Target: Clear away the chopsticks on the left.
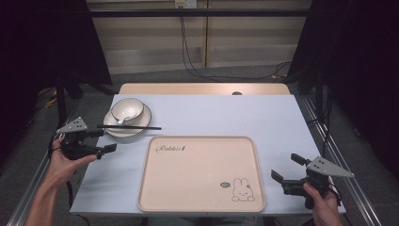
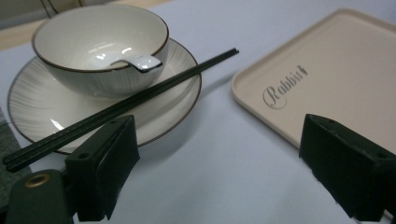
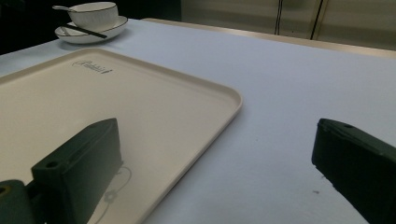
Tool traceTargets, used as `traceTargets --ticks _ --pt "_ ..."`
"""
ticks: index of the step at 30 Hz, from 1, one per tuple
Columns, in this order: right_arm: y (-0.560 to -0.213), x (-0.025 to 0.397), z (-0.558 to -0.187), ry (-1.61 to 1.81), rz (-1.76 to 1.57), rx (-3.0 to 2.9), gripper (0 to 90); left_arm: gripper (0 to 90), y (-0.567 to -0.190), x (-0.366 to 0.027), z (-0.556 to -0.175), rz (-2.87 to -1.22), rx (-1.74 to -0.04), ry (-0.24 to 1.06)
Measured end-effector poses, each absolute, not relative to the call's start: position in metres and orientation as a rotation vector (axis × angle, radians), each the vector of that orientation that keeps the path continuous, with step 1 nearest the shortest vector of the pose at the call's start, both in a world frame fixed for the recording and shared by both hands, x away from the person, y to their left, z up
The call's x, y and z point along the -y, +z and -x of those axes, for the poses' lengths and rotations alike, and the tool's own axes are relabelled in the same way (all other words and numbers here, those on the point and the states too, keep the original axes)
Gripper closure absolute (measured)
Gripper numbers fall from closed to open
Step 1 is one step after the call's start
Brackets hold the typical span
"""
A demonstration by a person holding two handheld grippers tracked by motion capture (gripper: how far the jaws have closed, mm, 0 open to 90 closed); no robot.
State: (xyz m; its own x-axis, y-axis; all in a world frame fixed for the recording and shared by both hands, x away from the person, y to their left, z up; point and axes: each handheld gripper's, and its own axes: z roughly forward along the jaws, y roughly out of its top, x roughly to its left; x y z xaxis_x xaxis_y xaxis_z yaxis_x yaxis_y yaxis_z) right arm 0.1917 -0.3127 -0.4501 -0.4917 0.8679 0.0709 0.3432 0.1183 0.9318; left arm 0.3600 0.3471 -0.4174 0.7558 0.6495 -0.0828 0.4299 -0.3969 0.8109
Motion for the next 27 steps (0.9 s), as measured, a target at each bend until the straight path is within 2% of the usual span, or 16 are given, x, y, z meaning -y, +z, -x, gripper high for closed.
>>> traceTargets --ticks 8,12,17,23,27 --pt "-0.45 0.313 -0.191 1.37 -1.169 -1.896 1.1 18.5 -0.426 -0.345 -0.393 -2.105 -0.749 0.305" --pt "-0.45 0.313 -0.191 1.373 -1.173 -1.898 1.1 26.2 -0.431 -0.344 -0.404 -2.114 -0.733 0.32" --pt "-0.45 0.314 -0.191 1.377 -1.176 -1.893 1.2 41.8 -0.437 -0.345 -0.416 -2.117 -0.712 0.347" --pt "-0.45 0.314 -0.19 1.376 -1.177 -1.893 1.5 52.1 -0.444 -0.34 -0.428 -2.16 -0.711 0.363" --pt "-0.449 0.315 -0.19 1.372 -1.172 -1.889 1.8 55.4 -0.448 -0.339 -0.432 -2.166 -0.71 0.348"
